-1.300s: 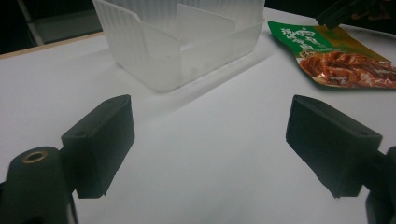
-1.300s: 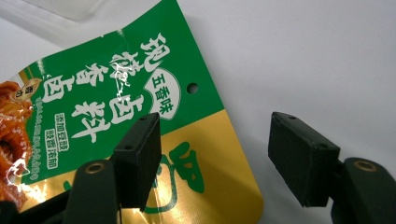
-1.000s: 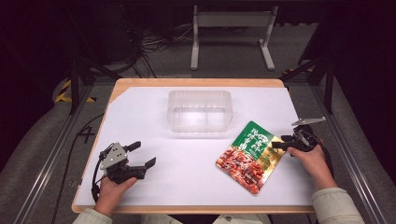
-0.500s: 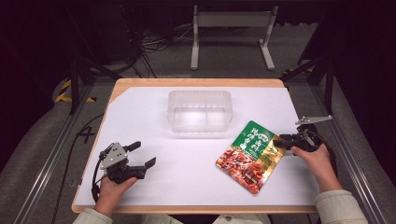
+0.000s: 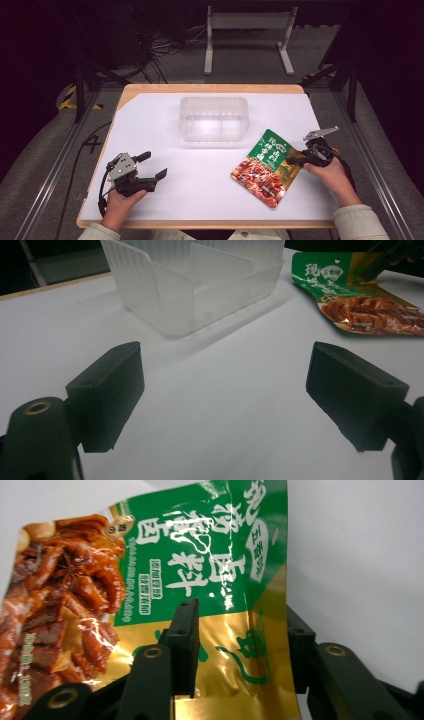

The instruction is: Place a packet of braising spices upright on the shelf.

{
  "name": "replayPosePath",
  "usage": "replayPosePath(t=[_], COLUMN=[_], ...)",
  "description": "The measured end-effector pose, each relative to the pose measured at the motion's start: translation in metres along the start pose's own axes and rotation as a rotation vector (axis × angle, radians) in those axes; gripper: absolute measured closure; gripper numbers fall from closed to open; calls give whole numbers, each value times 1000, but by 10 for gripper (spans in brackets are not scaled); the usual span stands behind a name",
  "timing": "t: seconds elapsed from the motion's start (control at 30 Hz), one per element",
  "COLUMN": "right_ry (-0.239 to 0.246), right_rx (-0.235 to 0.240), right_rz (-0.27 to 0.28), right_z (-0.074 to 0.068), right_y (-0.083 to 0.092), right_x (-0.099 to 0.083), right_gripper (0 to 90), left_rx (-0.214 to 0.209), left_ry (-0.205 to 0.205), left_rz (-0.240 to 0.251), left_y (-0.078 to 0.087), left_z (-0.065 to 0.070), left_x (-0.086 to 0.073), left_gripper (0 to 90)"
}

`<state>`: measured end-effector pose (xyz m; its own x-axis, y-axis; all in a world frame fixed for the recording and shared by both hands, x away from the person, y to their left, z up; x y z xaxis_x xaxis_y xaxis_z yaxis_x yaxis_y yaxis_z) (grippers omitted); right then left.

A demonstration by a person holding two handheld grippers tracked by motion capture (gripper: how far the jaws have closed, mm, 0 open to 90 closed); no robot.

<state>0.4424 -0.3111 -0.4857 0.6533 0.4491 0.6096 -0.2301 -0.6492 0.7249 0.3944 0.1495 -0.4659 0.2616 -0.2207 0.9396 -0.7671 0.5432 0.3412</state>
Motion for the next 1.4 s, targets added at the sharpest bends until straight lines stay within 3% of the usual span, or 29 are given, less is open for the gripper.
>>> replayPosePath(t=[0.1, 0.27, 0.37, 0.7, 0.8, 0.93, 1.1, 1.4], right_ry=[5, 22, 11, 4, -12, -4, 34, 134], right_rx=[-25, -100, -95, -67, -29, -11, 11, 91], right_rz=[-30, -30, -17, 59, 114, 147, 188, 249], right_z=[3, 8, 8, -1, -10, -20, -39, -89], right_y=[-5, -5, -4, 10, 23, 34, 49, 72], right_x=[-4, -5, -4, 5, 13, 20, 32, 53], right_gripper=[664, 847, 893, 900, 900, 900, 900, 900], left_rx=[-2, -1, -1, -1, 0, 0, -1, -1], left_ry=[-1, -6, -7, -5, -6, -7, -7, -12], left_rz=[0, 0, 0, 2, 2, 2, 3, 4], left_y=[0, 0, 0, 1, 1, 1, 1, 1], left_z=[0, 0, 0, 0, 0, 0, 0, 0], left_x=[0, 0, 0, 0, 0, 0, 0, 1], left_gripper=[163, 164, 164, 165, 166, 166, 166, 167])
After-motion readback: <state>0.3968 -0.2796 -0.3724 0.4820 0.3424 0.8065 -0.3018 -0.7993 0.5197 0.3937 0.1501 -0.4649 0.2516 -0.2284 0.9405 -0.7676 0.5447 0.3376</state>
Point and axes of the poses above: each handheld gripper's, and its own axes: y roughly backward along the jaws, x roughly out of its top, z roughly to its right, the point moved 9 cm from there along -y, roughly forward along the jaws, and after that the axes turned 12 degrees about x, right-handed, at the moved point
